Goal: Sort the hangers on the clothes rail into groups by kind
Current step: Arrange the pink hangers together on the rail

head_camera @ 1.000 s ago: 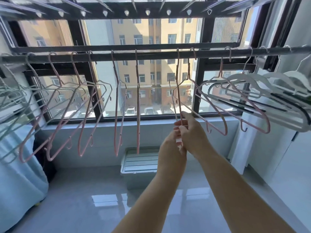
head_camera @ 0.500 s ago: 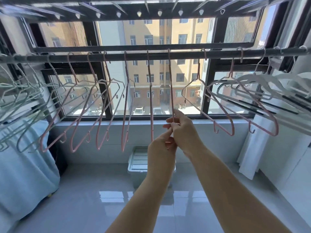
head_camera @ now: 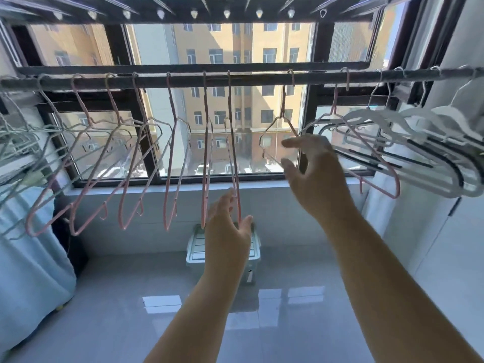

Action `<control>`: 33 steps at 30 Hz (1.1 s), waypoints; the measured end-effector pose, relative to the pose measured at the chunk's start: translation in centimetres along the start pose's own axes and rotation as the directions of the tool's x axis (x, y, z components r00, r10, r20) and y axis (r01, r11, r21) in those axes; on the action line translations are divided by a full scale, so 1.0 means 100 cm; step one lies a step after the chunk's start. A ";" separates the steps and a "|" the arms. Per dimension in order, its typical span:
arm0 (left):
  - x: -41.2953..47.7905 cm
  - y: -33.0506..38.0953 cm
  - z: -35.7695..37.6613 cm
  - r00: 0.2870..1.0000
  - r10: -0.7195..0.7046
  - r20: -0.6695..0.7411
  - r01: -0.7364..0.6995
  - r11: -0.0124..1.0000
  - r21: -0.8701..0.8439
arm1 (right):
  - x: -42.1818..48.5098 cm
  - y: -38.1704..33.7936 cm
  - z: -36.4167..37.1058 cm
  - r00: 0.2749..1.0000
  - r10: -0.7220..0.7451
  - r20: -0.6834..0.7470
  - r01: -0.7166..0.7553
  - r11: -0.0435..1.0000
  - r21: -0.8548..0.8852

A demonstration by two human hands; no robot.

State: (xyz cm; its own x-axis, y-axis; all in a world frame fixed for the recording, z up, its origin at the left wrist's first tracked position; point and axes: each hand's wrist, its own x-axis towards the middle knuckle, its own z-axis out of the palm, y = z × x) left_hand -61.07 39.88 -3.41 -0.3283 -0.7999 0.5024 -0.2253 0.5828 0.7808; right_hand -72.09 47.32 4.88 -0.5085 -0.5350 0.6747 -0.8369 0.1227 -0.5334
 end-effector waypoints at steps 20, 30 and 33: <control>0.009 0.051 0.072 0.915 0.262 0.306 -0.215 0.960 -0.179 | 0.030 0.055 0.004 0.975 0.172 0.138 -0.215 0.880 0.424; 0.027 0.037 0.076 0.914 0.023 0.406 0.078 0.970 -0.231 | 0.070 0.087 0.025 0.934 0.273 0.232 -0.348 0.846 0.403; 0.022 0.021 0.073 0.906 -0.049 0.421 0.149 0.967 -0.208 | 0.050 0.103 0.030 0.919 0.319 0.231 -0.390 0.816 0.427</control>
State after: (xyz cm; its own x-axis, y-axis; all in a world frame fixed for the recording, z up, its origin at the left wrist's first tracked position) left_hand -68.96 40.36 -3.40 -0.6723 -0.6930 0.2603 -0.0758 0.4142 0.9070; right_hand -82.66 43.42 1.26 -0.6877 -0.6454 0.3325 -0.3977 -0.0483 -0.9162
